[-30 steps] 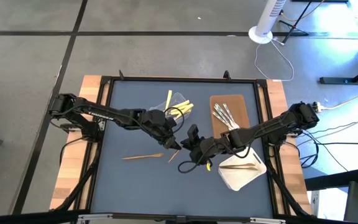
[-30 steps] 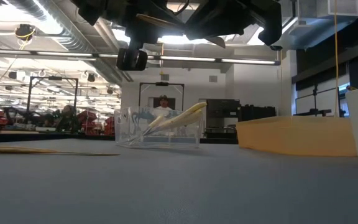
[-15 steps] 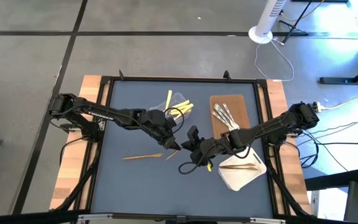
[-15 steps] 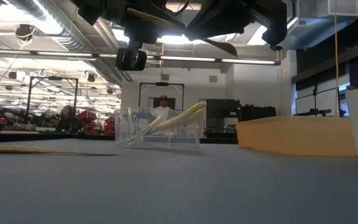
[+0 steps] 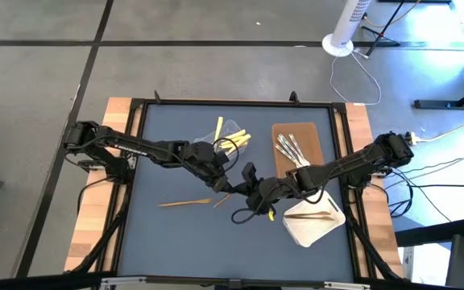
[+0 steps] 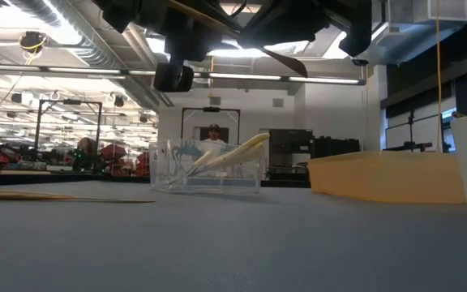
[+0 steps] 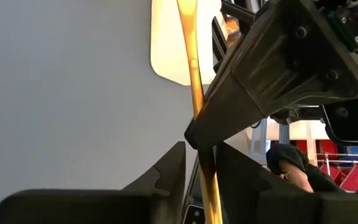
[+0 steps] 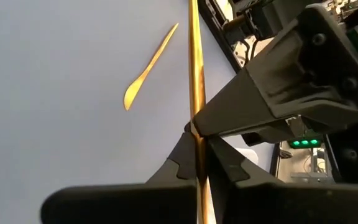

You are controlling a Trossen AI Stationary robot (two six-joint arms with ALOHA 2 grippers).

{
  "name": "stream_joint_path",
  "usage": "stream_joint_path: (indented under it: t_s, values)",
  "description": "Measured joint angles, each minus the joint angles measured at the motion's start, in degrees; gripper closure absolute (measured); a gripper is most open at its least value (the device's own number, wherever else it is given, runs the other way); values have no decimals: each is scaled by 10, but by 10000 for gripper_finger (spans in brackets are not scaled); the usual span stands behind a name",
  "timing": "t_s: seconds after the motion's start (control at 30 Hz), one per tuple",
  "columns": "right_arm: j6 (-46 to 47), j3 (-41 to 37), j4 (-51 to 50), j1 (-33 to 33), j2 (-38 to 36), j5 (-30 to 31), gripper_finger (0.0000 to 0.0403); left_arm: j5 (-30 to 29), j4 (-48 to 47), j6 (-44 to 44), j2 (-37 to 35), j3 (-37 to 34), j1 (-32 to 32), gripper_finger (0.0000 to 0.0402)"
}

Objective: Sort silverware by color (type)
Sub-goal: Put the gold knife into the white bin

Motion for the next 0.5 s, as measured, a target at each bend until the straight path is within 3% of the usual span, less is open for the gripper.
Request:
stream_joint_path:
  t_s: [0.27,0.5]
  values:
    - [6,0,-13,1,0,-38,400,0,-4,2,0,0,0,278]
    - [80,0,-68,1,-5,-45,401,-13,-5,2,0,0,0,271]
